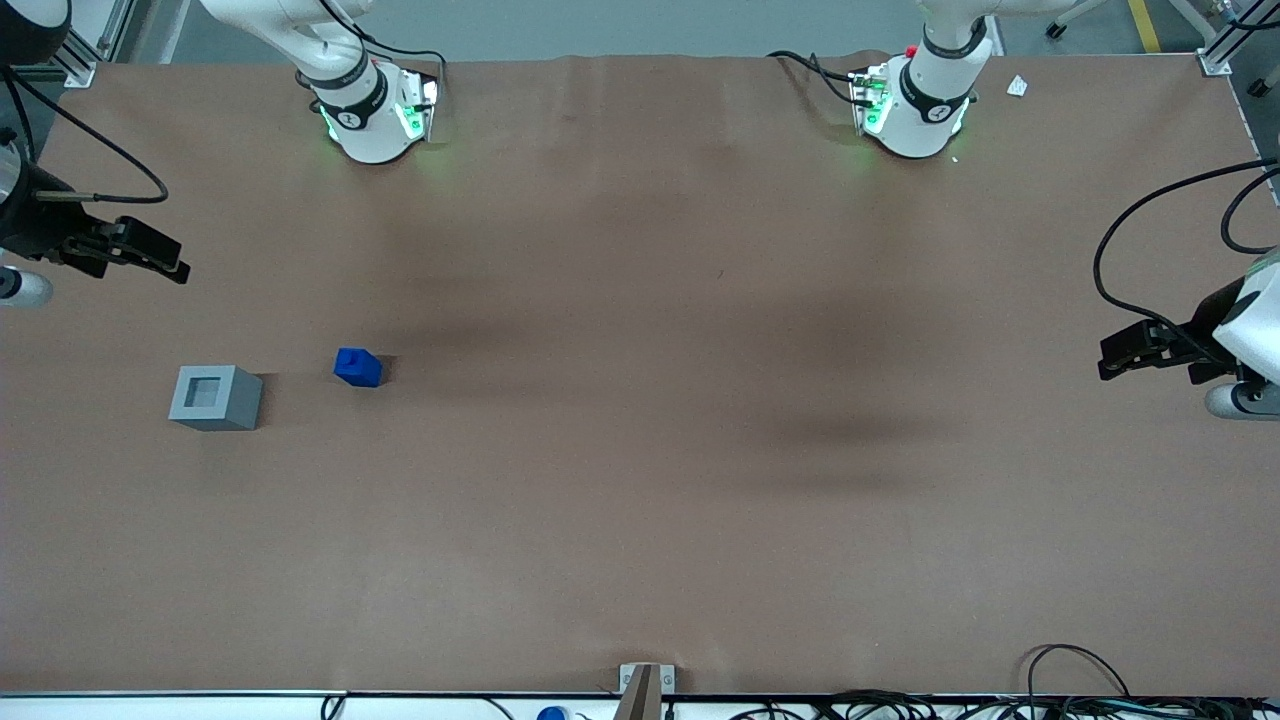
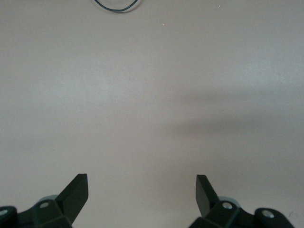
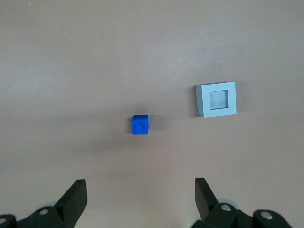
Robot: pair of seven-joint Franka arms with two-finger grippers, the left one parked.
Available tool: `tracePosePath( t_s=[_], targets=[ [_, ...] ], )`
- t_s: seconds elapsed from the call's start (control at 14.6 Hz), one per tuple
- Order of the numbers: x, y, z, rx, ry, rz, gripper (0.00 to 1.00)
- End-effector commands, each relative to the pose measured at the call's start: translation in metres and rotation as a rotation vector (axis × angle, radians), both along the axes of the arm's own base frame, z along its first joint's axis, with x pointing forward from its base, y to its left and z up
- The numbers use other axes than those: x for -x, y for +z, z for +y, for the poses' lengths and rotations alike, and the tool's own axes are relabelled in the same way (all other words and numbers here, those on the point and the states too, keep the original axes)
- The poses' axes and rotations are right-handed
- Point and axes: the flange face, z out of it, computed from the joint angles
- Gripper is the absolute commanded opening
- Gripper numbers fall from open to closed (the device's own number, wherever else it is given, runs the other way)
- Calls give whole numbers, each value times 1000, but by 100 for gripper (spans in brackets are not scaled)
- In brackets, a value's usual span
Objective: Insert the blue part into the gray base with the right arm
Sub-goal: 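Move the open right gripper toward the blue part beside the gray base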
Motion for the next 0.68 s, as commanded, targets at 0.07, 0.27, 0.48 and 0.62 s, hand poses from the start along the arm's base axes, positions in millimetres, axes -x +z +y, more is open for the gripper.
tracePosePath(
  t_s=[0.07,0.27,0.48,0.62],
  targets=[
    [-2,8,-5,-2,2,-21,100],
    [-5,19,-7,0,-6,-45,100],
    [-18,4,-6,7,-1,-19,100],
    [-26,-23,2,3,8,28,100]
  ],
)
